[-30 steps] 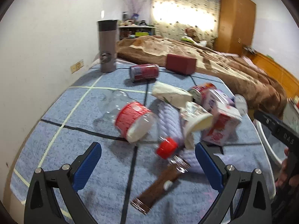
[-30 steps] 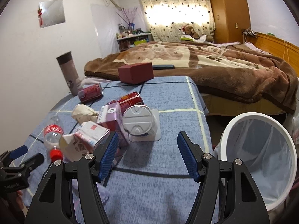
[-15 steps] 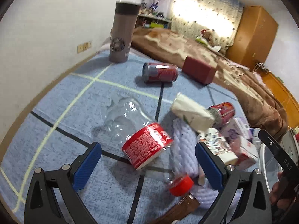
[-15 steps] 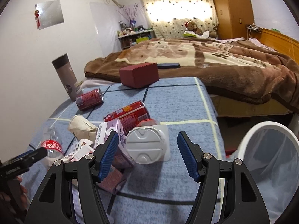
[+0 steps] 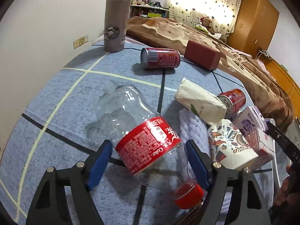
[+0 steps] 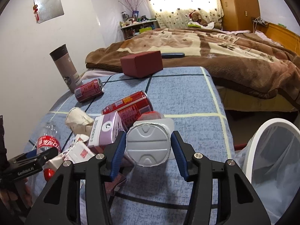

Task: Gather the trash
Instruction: 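Grasp the clear Coca-Cola bottle with left tool while right tool grasps white plastic lid, then carry the bottle and white lid over the white trash bin with both tools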

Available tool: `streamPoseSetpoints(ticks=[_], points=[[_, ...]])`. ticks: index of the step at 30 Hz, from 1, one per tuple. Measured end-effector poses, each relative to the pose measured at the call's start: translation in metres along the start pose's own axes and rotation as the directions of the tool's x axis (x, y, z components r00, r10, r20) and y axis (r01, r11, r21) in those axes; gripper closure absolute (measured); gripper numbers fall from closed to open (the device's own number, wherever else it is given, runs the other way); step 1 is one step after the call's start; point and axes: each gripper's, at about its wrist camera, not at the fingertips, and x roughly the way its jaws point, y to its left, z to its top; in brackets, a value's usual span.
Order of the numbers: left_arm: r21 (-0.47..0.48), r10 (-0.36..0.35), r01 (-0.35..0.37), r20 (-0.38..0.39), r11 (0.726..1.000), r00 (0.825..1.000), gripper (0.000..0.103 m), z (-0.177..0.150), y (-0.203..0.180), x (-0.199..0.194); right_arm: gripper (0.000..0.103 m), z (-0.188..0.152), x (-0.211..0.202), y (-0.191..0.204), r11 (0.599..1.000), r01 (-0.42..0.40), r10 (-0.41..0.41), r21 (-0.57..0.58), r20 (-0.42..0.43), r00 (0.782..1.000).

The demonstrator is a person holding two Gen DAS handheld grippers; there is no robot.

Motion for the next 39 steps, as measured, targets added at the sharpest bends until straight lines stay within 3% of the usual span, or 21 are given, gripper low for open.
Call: streamPoseSetpoints(ticks=[9, 14, 21, 30, 39], points=[[-0.006, 0.022, -0.022, 0.019, 1.000, 1.000, 0.022, -0.001, 0.017, -0.007, 0.053, -0.008, -0.020, 0.001, 0.999, -0.027, 0.026, -0.023, -0.010, 1.000], [-0.059, 0.000, 0.000, 0.001, 0.998, 1.000, 0.022, 0.004, 0.019, 0.003, 0.053, -0.010, -0.014, 0.001, 0.999, 0.022, -0.023, -0.034, -0.026, 0.999], [-0.123, -0.018, 0.014, -0.027, 0.992, 0.999, 0.024, 0.003, 0.018, 0.018, 0.053, -0.012, -0.013, -0.001, 0.999, 0.028, -0.028, -0.029, -0.016, 0.999], [-0.056, -0.005, 0.009, 0.074, 0.998, 0.997, 0.026, 0.004, 0.005, -0.014, 0.053, -0.014, -0.022, -0.003, 1.000, 0.011, -0.011, -0.010, 0.016, 1.000], [0.056, -0.074, 0.067, 0.133, 0.996, 0.988, 0.026, 0.001, -0.032, -0.053, 0.053, -0.014, -0.048, -0.011, 1.000, 0.008, -0.008, 0.001, 0.072, 0.997]])
